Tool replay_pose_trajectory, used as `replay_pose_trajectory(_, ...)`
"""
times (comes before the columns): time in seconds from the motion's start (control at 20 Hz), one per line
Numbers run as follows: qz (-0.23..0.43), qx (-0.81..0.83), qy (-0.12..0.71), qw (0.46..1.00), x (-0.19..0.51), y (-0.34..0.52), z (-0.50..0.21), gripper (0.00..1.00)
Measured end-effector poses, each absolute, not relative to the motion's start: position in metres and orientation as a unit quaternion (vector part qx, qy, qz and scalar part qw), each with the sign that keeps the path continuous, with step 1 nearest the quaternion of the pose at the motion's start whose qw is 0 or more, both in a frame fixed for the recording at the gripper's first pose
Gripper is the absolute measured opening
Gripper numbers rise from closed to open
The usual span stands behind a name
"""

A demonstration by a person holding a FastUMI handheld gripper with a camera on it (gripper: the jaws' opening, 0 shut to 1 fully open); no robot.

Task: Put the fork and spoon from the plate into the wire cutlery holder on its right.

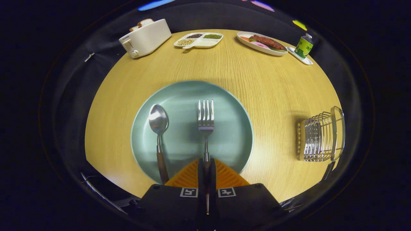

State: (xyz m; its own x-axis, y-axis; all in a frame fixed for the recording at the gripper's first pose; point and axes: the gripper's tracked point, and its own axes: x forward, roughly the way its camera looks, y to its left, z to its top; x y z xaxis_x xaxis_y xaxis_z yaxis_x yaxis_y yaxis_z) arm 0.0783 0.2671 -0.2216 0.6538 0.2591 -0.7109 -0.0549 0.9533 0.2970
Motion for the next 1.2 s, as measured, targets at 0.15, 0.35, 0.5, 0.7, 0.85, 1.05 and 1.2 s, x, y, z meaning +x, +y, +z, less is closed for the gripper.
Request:
replay_pose_trajectory(0.15, 0.124, 0.106, 0.374, 0.913, 0.068, 0.256, -0.188, 0.08)
replay_pose_trajectory(0.35, 0.154, 0.056, 0.343, 0.925, 0.046, 0.194, -0.146, 0.07)
replay_pose_trajectory(0.5, 0.147, 0.043, 0.363, 0.919, 0.027, 0.126, -0.137, 0.07)
replay_pose_trajectory(0.7, 0.126, 0.014, 0.427, 0.895, 0.004, 0.043, -0.162, 0.07)
replay_pose_trajectory(0.85, 0.128, -0.014, 0.483, 0.866, -0.009, 0.013, -0.183, 0.07)
replay_pose_trajectory(1.05, 0.139, -0.073, 0.568, 0.808, -0.022, -0.012, -0.207, 0.07)
replay_pose_trajectory(1.2, 0.144, -0.109, 0.608, 0.773, -0.021, -0.016, -0.217, 0.08)
